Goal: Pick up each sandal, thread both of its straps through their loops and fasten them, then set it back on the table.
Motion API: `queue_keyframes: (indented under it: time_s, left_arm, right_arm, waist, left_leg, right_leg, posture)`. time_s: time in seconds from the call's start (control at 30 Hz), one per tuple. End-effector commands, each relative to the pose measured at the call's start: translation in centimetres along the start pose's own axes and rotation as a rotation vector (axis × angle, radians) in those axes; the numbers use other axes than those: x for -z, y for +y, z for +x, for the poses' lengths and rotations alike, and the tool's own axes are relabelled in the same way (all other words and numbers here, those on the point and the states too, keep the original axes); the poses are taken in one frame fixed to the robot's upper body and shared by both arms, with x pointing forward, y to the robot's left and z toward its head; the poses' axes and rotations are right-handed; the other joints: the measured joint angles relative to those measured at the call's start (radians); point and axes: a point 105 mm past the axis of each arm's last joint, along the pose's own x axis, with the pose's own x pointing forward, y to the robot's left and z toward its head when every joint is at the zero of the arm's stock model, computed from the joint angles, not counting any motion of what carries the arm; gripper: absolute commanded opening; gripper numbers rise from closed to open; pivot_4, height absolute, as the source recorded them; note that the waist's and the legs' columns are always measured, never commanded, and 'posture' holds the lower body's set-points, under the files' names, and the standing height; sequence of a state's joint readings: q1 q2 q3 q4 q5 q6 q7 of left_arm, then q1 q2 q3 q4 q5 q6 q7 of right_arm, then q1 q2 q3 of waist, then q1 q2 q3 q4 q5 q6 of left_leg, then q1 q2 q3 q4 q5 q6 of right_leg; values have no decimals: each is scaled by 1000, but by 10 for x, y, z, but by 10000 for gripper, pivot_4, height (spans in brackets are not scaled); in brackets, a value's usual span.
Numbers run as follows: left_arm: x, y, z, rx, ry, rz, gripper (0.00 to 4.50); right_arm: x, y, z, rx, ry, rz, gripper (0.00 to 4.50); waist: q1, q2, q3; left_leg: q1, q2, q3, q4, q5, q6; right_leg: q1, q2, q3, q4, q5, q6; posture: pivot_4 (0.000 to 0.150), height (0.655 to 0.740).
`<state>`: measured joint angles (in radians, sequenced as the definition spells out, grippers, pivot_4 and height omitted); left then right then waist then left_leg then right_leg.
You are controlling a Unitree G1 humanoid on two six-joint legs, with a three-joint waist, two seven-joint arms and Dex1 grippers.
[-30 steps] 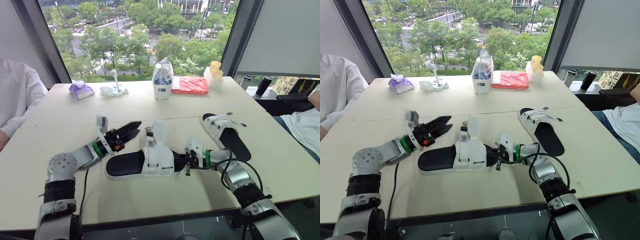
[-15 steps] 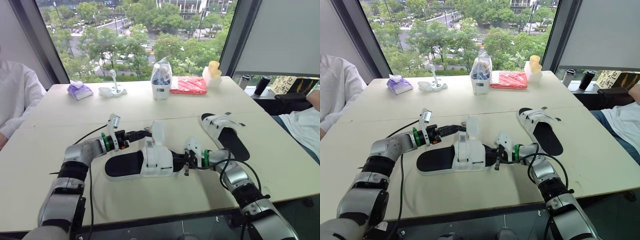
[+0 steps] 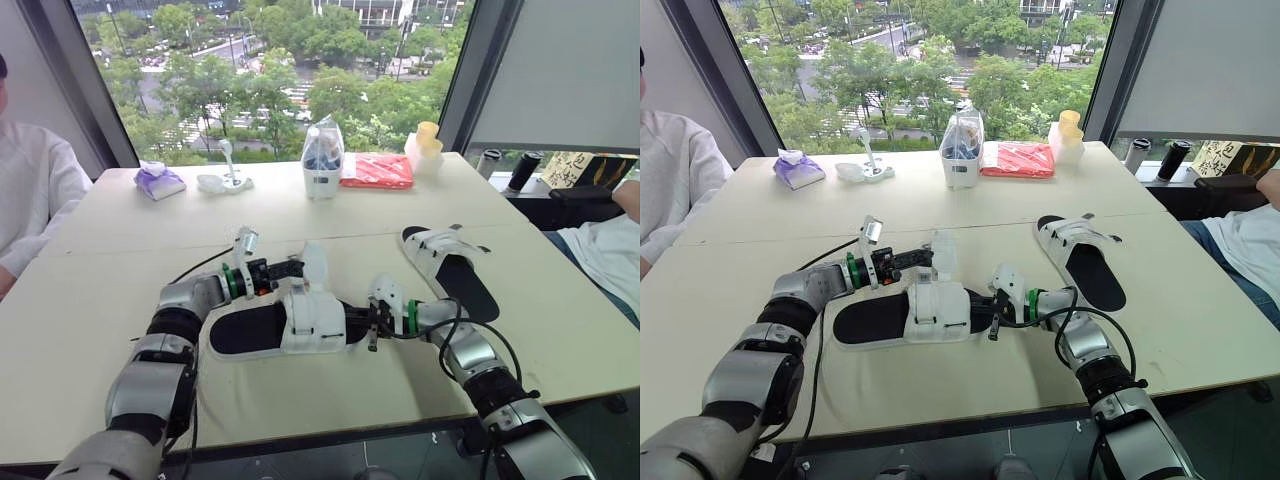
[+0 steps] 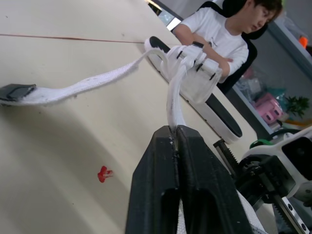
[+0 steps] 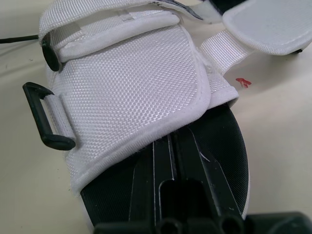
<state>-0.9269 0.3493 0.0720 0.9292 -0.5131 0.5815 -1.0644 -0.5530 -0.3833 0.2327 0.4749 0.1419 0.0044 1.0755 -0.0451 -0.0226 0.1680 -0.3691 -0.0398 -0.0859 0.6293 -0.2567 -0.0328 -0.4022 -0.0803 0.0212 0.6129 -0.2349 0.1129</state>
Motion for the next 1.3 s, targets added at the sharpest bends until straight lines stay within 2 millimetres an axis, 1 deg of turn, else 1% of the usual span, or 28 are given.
queue_keyframes:
  time_s: [0.03,0.1,0.23,0.3,0.4,0.5,0.6,0.63,0.7,0.8,0.87,0.9,0.93,1.03,1.1,1.17,1.23,1.3]
  left_arm:
    - [-28,-11,-10,57,-85,-8,239]
    - [-32,-11,-15,57,-106,-21,239]
    - [-24,-1,-22,0,-96,-24,239]
    - [-13,8,-22,-52,-66,-15,239]
    - [4,16,-20,-96,-10,-1,239]
    - [19,19,-16,-103,39,6,239]
    - [30,23,-13,-129,74,10,239]
    - [32,25,-12,-141,76,12,3222]
    - [32,25,-11,-142,67,4,10783]
    - [24,25,-12,-144,29,-1,25351]
    - [8,26,-17,-161,-33,5,36095]
    - [-3,27,-21,-171,-74,8,41221]
    - [-14,27,-25,-181,-110,7,44642]
    - [-47,21,-36,-186,-201,49,44642]
    - [-59,16,-39,-181,-232,63,44642]
    - [-74,5,-38,-159,-255,92,44642]
    - [-81,-8,-33,-124,-258,106,44642]
    - [-80,-18,-26,-98,-238,106,44642]
  right_arm:
    - [50,11,-4,21,173,109,0]
    - [51,11,-4,22,173,109,0]
    - [51,12,-3,19,174,109,0]
    - [51,12,-3,17,174,108,0]
    - [51,12,-3,15,175,106,0]
    - [51,12,-4,14,177,105,0]
    - [51,11,-5,15,180,103,0]
    - [51,11,-5,16,181,103,0]
    - [50,10,-5,18,182,102,0]
    - [50,9,-6,20,183,102,0]
    - [51,8,-6,21,185,103,0]
    - [51,8,-6,21,186,103,0]
    - [51,8,-6,22,187,104,0]
    - [51,8,-6,23,186,105,0]
    - [51,7,-5,23,185,105,0]
    - [51,7,-4,25,183,105,0]
    - [51,7,-4,26,181,105,0]
    - [51,7,-2,27,178,106,0]
  waist:
    - [0,0,0]
    - [0,0,0]
    - [0,0,0]
    - [-1,0,0]
    - [0,0,0]
    - [0,0,0]
    - [0,0,0]
    - [0,0,0]
    - [0,0,0]
    - [0,0,0]
    - [0,0,0]
    - [0,0,0]
    - [0,0,0]
    - [0,0,0]
    - [1,0,0]
    - [2,0,0]
    - [1,0,0]
    - [0,0,0]
  left_leg:
    - [0,0,0,0,0,0]
    - [0,0,0,0,0,0]
    - [0,0,0,0,0,0]
    - [0,0,0,0,0,0]
    - [0,1,-1,0,0,0]
    - [0,0,0,0,0,0]
    - [0,0,0,0,0,0]
    - [1,0,0,0,0,0]
    - [1,0,0,0,0,0]
    - [1,1,0,0,0,0]
    - [1,1,0,0,0,0]
    - [1,1,0,0,0,0]
    - [1,1,0,0,0,0]
    - [0,1,-1,0,0,0]
    - [0,1,-1,0,0,0]
    - [0,1,-1,0,0,0]
    - [0,1,-1,0,0,0]
    - [0,1,-1,0,0,0]
  right_leg:
    - [0,0,0,0,0,0]
    - [0,0,0,0,0,1]
    - [0,0,0,0,0,0]
    - [0,0,0,0,0,0]
    - [0,0,0,1,1,-1]
    - [0,0,0,1,2,-2]
    - [0,0,0,1,2,-2]
    - [0,0,0,1,2,-2]
    - [0,0,0,1,1,-1]
    - [0,0,0,1,0,0]
    - [0,0,0,1,0,1]
    - [0,0,0,1,0,1]
    - [0,0,0,1,0,1]
    - [-1,0,0,1,0,1]
    - [-1,0,-1,1,0,1]
    - [0,-1,-1,1,0,1]
    - [0,-1,-1,1,0,1]
    - [0,-1,-1,1,0,1]
  posture:
    - [1500,7400]
    - [1500,7400]
    - [1500,7400]
    - [1500,7400]
    - [1500,7400]
    - [1500,7400]
    - [1500,7400]
    - [1500,7400]
    - [1500,7400]
    - [1500,7400]
    - [1500,7400]
    - [1500,7400]
    - [1500,7400]
    - [1500,7400]
    - [1500,7400]
    - [1500,7400]
    - [1500,7400]
    - [1500,7400]
